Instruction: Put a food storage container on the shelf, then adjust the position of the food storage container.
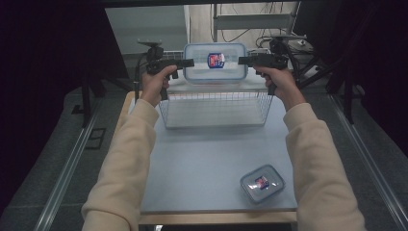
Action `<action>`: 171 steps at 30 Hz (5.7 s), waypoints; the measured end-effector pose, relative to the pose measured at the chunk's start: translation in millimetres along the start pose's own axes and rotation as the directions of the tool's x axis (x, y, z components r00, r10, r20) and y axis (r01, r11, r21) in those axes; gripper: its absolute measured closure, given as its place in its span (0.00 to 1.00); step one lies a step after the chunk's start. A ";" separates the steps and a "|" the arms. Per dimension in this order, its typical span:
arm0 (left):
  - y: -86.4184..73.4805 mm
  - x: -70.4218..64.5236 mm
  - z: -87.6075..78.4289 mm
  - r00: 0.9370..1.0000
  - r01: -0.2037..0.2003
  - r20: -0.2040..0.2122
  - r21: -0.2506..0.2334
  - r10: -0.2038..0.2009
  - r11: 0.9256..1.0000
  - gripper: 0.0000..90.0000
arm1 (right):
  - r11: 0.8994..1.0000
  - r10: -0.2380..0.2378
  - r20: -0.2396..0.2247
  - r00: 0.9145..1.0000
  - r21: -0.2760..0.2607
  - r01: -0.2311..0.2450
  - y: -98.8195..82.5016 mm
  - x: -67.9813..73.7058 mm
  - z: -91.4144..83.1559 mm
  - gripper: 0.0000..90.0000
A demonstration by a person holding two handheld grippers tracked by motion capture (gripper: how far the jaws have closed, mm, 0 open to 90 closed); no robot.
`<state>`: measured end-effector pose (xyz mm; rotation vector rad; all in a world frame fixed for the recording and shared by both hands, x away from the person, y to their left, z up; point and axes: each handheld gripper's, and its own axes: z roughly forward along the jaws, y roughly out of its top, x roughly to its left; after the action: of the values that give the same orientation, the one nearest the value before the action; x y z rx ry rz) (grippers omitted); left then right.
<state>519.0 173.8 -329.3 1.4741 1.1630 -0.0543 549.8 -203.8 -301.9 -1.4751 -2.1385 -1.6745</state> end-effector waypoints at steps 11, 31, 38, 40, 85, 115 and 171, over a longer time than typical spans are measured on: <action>-2.4 3.7 6.4 0.999 0.000 -0.033 0.017 0.001 1.000 0.36 | 0.996 0.046 0.083 0.995 -0.080 -0.040 -8.3 8.1 10.9 0.41; -46.0 -20.5 -35.9 0.993 -0.113 -0.024 0.029 0.114 0.993 0.33 | 0.990 -0.141 0.067 0.988 0.029 0.139 -66.6 14.9 -6.9 0.99; -49.5 -20.5 -36.6 0.993 -0.119 -0.014 0.045 0.120 0.992 0.32 | 0.987 -0.161 0.048 0.986 0.035 0.159 -68.4 19.9 18.5 0.99; -50.6 -20.3 -37.2 0.992 -0.125 -0.015 0.051 0.126 0.991 0.32 | 0.987 -0.156 0.051 0.986 0.030 0.155 -68.1 19.1 21.5 0.99; -152.0 -16.1 -63.9 0.989 -0.148 0.029 0.039 0.146 0.988 0.32 | 0.990 -0.138 -0.063 0.988 -0.025 0.137 -151.0 -12.6 -62.4 0.99; -241.9 3.5 -55.3 0.986 -0.160 -0.027 0.186 0.167 0.969 0.32 | 0.981 -0.167 -0.004 0.986 0.095 0.166 -240.4 -42.4 -90.2 0.97; -262.4 11.9 -48.8 0.977 -0.169 -0.084 0.246 0.195 0.954 0.31 | 0.842 -0.393 -0.031 0.919 0.390 0.373 -351.3 -4.9 -125.5 0.99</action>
<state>324.2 167.0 -512.1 1.8113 1.1306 0.0142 250.5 -289.2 -507.6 -1.0359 -2.7340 -1.1855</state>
